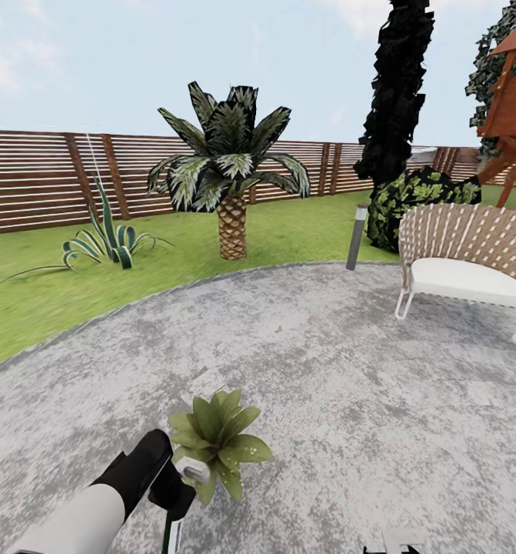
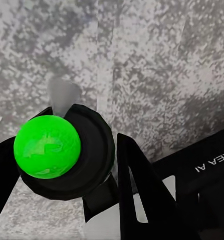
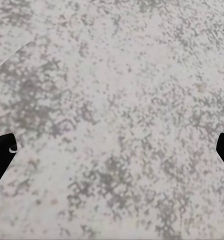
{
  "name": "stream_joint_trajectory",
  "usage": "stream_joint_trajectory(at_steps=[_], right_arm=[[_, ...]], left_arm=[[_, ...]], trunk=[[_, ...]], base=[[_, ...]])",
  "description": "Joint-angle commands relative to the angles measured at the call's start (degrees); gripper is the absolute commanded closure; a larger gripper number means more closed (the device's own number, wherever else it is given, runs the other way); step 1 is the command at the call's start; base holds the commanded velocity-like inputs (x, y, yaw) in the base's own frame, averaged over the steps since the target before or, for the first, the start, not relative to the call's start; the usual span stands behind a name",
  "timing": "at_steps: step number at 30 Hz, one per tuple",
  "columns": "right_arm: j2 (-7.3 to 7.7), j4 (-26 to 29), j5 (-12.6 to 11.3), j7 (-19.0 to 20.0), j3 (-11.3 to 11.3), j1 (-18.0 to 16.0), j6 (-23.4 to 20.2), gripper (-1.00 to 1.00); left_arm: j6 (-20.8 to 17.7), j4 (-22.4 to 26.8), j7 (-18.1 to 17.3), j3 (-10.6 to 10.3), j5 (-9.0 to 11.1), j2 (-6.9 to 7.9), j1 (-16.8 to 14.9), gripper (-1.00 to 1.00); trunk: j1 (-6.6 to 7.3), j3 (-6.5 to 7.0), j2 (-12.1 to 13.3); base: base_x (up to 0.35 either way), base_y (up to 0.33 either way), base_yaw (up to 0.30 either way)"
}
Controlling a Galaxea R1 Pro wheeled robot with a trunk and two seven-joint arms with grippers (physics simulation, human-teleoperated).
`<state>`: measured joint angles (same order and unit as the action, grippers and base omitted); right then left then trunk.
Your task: Pick up the pesticide atomizer in the garden and spray insectifuge to fully cover both potted plants in the garden.
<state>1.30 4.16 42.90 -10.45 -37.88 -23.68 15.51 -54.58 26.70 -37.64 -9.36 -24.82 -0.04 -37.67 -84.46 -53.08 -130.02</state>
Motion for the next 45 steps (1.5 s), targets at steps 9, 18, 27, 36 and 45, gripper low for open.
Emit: stream_joint_trajectory(at_steps=[9, 18, 27, 36, 45], right_arm=[[0.02, -0.1, 0.6, -0.2, -0.4, -0.1, 0.2, -1.00], [0.02, -0.1, 0.6, -0.2, -0.4, -0.1, 0.2, -1.00], [0.09, -0.1, 0.6, -0.2, -0.4, -0.1, 0.2, -1.00], [0.54, 0.0, 0.7, -0.3, -0.5, -0.1, 0.2, -1.00], [0.55, -0.1, 0.7, -0.3, -0.4, -0.1, 0.2, -1.00]], left_arm=[[0.1, -0.8, -0.6, -0.2, -0.5, 4.08, 0.6, 1.00], [0.3, -0.8, -0.5, 0.1, -0.4, 2.13, 0.7, 1.00], [0.9, -0.9, -0.7, -0.2, -0.7, 5.52, 2.9, 1.00], [1.0, -0.9, -0.4, -0.4, -0.8, 6.06, 3.0, 1.00], [0.9, -1.1, -0.3, -0.1, -6.0, 5.62, 3.6, 1.00]], trunk=[[0.01, -0.06, 0.0], [0.01, -0.06, 0.0], [0.01, -0.06, 0.0], [0.01, -0.06, 0.0], [0.01, -0.06, 0.0]], base=[[0.000, 0.000, 0.000], [0.000, 0.000, 0.000], [0.000, 0.000, 0.000], [0.000, 0.145, 0.000], [0.000, 0.004, 0.000]])
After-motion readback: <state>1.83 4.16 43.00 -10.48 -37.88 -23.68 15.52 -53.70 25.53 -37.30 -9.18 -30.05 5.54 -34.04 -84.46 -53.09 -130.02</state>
